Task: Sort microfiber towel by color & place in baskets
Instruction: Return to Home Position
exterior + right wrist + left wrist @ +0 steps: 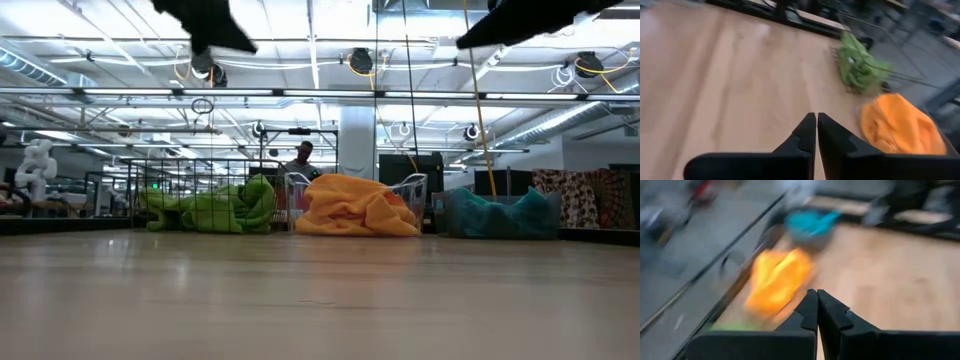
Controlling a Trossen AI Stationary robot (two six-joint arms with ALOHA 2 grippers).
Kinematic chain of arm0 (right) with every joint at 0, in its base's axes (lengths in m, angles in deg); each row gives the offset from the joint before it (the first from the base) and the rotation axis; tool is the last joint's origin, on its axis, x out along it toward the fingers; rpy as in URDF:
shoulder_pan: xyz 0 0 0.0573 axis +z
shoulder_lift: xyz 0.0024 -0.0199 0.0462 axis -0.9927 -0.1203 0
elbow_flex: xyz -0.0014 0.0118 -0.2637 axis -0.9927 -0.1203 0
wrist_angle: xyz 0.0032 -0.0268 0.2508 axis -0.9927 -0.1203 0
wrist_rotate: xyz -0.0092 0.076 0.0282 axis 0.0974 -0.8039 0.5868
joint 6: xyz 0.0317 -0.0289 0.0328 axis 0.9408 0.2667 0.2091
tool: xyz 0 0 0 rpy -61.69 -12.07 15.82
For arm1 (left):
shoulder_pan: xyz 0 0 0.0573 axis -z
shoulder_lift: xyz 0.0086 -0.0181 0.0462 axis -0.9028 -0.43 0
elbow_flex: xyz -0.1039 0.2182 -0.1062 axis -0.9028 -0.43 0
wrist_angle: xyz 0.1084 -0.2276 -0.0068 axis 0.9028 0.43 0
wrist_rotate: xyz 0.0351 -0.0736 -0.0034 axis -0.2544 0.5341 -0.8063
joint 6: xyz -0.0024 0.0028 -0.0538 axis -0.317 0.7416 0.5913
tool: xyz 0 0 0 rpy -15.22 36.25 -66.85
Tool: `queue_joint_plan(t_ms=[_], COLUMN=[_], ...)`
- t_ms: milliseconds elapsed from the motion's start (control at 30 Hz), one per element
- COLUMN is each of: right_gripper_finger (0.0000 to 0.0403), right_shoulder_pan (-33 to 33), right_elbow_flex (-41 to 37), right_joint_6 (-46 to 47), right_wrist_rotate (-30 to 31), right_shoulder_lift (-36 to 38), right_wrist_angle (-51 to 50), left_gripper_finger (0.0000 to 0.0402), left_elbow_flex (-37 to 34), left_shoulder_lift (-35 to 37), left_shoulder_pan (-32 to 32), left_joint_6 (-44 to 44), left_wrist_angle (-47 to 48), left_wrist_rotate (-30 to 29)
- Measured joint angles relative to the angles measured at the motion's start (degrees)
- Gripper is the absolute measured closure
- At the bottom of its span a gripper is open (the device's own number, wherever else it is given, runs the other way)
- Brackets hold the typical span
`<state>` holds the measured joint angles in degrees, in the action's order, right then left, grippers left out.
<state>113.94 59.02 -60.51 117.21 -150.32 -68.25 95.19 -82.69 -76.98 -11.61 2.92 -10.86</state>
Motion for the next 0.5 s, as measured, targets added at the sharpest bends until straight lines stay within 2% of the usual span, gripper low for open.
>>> queue_joint_plan(t_ms=[100, 200, 300, 367, 500], right_gripper_finger=[0.0396, 0.0400, 0.0400, 0.0402, 0.0402], right_shoulder_pan=[-0.52, -0.49, -0.50, -0.54, -0.54], right_elbow_flex=[-2.05, -7.15, -15.15, -20.99, -30.31], right_joint_6=[-3.22, -3.96, -4.38, -5.35, -8.33], right_wrist_rotate=[-6.05, -9.05, -10.56, -13.74, -21.70], right_shoulder_lift=[3.83, 7.64, 11.15, 12.75, 13.61], right_wrist_angle=[1.01, 5.81, 16.43, 24.76, 42.12], left_gripper_finger=[0.0396, 0.0396, 0.0396, 0.0396, 0.0396], left_elbow_flex=[-5.31, -12.94, -21.84, -26.93, -34.15], left_shoulder_lift=[-0.45, -1.03, -1.84, -2.58, -2.58], left_shoulder_pan=[7.25, 12.69, 16.04, 17.26, 18.35], left_joint_6=[-4.48, -6.03, -5.79, -5.67, -5.67], left_wrist_angle=[-11.97, -26.24, -40.21, -48.14, -57.25], left_wrist_rotate=[2.07, 5.16, 5.35, 5.35, 5.75])
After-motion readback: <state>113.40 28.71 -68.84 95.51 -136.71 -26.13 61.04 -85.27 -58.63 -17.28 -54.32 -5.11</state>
